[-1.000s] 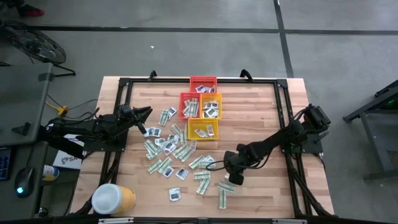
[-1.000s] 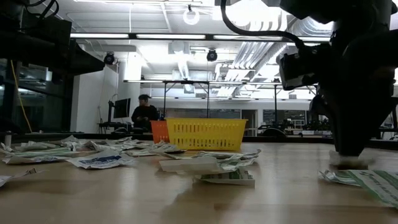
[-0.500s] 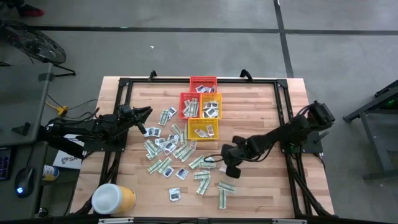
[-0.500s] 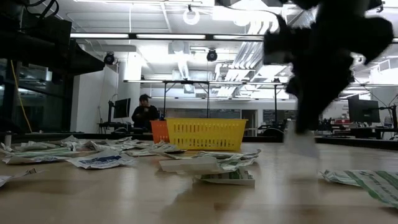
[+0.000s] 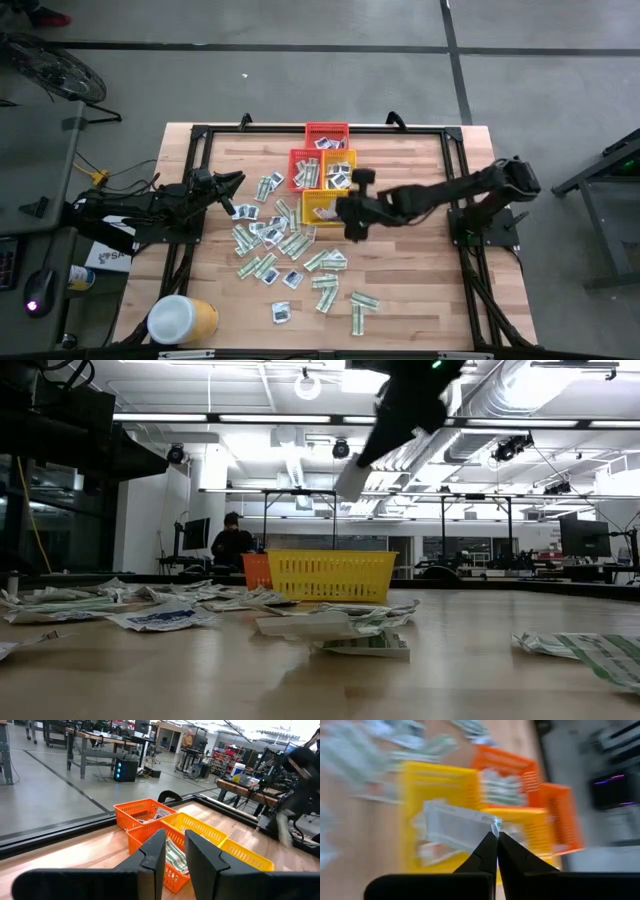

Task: Pick & Place First Aid Supplies
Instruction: Put the bandage into the bottom orange bin

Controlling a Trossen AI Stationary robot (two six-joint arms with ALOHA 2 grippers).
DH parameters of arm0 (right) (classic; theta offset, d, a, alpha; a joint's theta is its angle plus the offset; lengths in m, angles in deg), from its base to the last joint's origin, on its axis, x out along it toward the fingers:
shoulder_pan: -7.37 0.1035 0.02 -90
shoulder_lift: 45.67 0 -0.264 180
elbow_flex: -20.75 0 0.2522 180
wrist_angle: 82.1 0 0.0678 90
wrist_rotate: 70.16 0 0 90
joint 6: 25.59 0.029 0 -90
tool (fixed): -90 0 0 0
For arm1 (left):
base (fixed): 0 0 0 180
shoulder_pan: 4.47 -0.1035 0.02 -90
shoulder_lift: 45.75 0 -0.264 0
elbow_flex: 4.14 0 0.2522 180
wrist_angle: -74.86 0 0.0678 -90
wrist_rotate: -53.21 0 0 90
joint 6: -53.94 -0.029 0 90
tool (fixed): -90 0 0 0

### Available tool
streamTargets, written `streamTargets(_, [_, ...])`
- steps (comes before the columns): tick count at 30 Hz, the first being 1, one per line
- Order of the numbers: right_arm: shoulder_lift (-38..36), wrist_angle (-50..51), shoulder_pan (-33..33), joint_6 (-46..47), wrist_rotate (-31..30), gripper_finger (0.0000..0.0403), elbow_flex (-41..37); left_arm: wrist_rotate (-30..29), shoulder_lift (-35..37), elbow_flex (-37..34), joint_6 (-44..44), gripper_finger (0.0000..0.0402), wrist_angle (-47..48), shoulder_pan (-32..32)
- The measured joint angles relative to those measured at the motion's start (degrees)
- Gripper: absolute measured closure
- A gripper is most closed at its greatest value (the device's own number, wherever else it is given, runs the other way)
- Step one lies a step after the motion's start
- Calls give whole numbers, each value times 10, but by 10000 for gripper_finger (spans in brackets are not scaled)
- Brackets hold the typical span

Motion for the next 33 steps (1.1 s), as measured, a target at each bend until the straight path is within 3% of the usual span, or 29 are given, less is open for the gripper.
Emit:
streamTargets(5, [44,-74,-50,-125,-54,403,26,0,0,0,0,328,0,0])
streamTargets(17, [232,-210,-137,-308,-143,403,142,0,0,0,0,328,0,0])
streamTargets(26, [284,-199,-163,-355,-122,396,184,0,0,0,0,328,0,0])
streamTargets(33, [284,-150,-166,-333,-56,346,184,0,0,0,0,328,0,0])
